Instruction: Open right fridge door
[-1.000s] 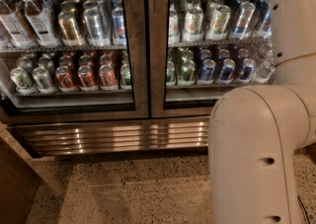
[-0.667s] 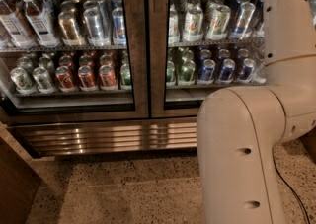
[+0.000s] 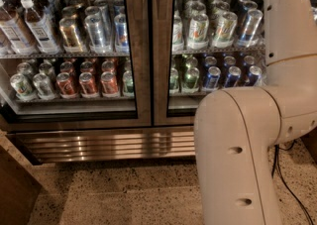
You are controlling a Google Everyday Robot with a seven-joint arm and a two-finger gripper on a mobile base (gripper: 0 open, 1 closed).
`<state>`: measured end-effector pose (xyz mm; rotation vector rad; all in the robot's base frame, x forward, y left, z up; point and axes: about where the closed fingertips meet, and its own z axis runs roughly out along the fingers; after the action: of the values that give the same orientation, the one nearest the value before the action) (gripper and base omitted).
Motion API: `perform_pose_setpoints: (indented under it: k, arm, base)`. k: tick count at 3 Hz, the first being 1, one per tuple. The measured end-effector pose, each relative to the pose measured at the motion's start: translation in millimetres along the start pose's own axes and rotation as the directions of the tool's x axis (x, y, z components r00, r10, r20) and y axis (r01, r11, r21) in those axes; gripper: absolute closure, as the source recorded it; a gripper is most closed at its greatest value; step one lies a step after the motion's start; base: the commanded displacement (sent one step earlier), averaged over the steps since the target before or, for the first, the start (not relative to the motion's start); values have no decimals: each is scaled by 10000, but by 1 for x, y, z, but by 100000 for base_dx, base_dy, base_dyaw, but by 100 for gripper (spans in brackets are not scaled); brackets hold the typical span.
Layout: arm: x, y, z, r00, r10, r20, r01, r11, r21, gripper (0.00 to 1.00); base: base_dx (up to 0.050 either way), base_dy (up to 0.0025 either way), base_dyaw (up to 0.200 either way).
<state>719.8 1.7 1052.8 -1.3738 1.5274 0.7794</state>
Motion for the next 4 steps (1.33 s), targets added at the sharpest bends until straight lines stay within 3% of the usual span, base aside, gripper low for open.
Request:
perform_pose_setpoints:
  k: [1, 2, 4]
  arm:
    - [0, 0, 0, 10000, 7, -3, -7, 10000, 17, 100]
    - [-1, -1, -6, 9994, 340, -97, -331, 9965, 769, 100]
    - [-1, 9, -7, 9993, 348, -100, -340, 9964, 781, 100]
  base:
    - [0, 0, 0]
    - [0, 0, 0]
    - [0, 0, 0]
